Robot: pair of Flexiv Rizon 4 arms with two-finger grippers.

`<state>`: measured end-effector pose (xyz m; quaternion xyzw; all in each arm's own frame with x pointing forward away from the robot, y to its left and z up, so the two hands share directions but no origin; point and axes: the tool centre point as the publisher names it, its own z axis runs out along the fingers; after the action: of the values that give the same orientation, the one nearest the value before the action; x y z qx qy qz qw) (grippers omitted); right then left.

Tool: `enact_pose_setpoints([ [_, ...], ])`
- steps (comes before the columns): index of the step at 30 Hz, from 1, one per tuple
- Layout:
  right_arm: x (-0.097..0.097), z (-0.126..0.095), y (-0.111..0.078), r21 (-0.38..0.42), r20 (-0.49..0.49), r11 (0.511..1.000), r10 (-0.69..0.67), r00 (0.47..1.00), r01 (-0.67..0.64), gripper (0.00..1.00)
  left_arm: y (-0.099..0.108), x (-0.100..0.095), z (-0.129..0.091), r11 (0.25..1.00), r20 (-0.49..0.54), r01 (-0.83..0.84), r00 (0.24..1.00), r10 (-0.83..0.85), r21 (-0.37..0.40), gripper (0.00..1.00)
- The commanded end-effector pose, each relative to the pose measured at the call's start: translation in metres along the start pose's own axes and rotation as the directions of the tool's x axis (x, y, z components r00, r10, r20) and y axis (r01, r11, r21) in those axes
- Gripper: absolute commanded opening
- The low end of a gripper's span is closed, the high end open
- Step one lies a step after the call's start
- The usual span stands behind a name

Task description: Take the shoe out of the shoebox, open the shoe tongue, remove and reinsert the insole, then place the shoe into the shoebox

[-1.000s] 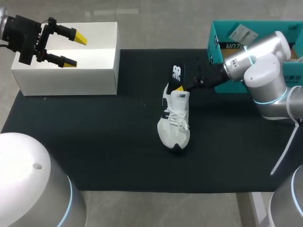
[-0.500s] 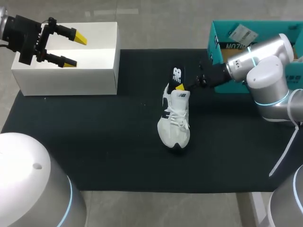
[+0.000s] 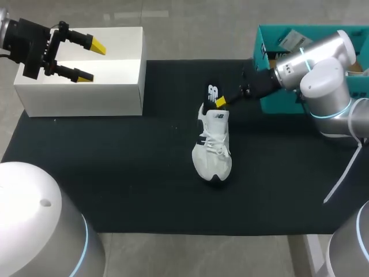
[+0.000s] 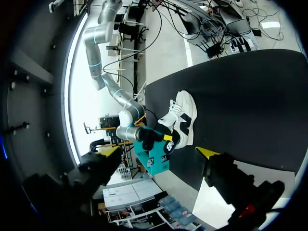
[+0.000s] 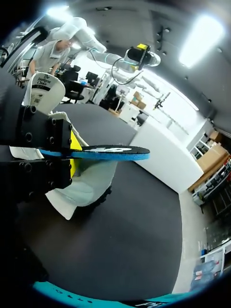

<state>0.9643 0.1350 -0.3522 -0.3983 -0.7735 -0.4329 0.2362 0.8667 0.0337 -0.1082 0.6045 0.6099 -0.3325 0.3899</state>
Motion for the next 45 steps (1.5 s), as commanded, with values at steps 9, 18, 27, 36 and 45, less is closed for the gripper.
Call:
enact_pose_setpoints([
  [9,0.014,0.016,-0.042,-0.006,-0.031,0.997,0.075,0.997,-0.075,0.0,0.0,-0.001,-0.001,1.0,-0.004,0.0,1.0,0.0,0.002,1.0],
  [18,0.015,0.014,-0.033,-0.004,-0.032,0.998,0.066,0.997,-0.066,0.5,0.0,-0.001,-0.001,1.0,-0.004,0.0,1.0,0.0,0.002,1.0],
  [27,0.005,0.003,-0.003,-0.005,0.0,1.0,0.028,1.0,-0.028,0.33,0.0,-0.001,-0.001,1.0,-0.004,0.0,1.0,0.0,0.002,1.0],
  [36,0.009,0.013,-0.011,0.016,0.0,0.999,0.041,0.999,-0.041,0.0,0.0,-0.001,-0.001,1.0,-0.004,0.0,1.0,0.0,0.002,1.0],
  [45,0.015,0.022,-0.032,0.059,-0.009,0.995,0.075,0.997,-0.075,0.0,0.0,-0.001,-0.001,1.0,-0.004,0.0,1.0,0.0,0.002,1.0],
])
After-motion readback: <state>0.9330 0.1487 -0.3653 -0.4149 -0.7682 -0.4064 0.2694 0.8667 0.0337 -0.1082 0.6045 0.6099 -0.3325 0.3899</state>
